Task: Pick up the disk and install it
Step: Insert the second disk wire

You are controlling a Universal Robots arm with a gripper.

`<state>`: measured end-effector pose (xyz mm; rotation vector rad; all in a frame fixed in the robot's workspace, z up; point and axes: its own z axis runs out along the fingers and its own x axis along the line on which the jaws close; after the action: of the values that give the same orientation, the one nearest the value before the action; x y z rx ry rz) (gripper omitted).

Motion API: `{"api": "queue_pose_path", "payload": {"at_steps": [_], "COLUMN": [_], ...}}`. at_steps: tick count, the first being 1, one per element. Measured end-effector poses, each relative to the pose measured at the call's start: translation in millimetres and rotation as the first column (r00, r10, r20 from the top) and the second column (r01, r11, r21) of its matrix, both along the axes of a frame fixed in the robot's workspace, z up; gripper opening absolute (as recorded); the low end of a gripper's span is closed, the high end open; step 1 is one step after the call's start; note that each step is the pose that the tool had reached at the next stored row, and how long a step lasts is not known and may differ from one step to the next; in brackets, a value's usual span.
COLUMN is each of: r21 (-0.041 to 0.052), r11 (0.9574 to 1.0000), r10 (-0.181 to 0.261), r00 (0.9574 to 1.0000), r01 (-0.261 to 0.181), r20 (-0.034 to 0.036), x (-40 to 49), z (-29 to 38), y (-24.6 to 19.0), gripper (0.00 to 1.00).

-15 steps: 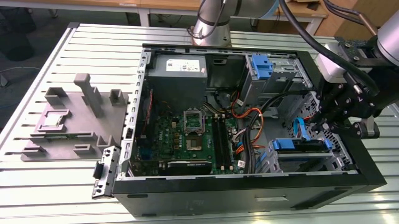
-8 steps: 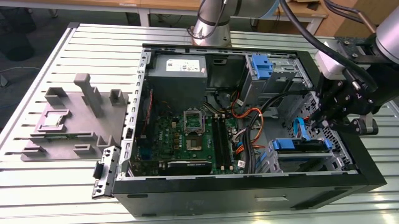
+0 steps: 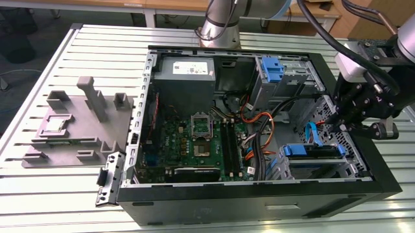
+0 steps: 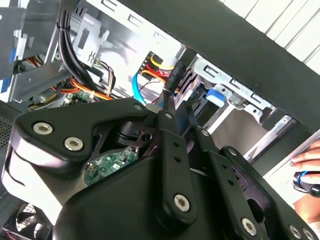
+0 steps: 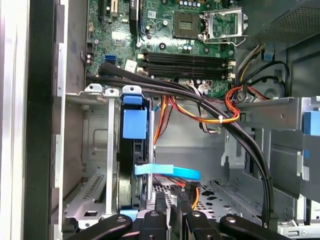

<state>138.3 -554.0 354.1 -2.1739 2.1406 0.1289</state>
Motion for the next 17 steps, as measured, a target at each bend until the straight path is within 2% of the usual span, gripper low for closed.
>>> {"api": "queue_pose_path", "payload": {"at_steps": [8,17], "r21": [0.0004,0.0004], "r11": [1.0,1.0], "r10": [0.0,0.0], "r00": [1.0,1.0], "r01": [0.0,0.0], "r20": [0.0,0.0], "x": [6.9,7.9], "z": [-1.4,-2.1], "y": [3.3,8.1], "gripper": [0.24,0.24]}}
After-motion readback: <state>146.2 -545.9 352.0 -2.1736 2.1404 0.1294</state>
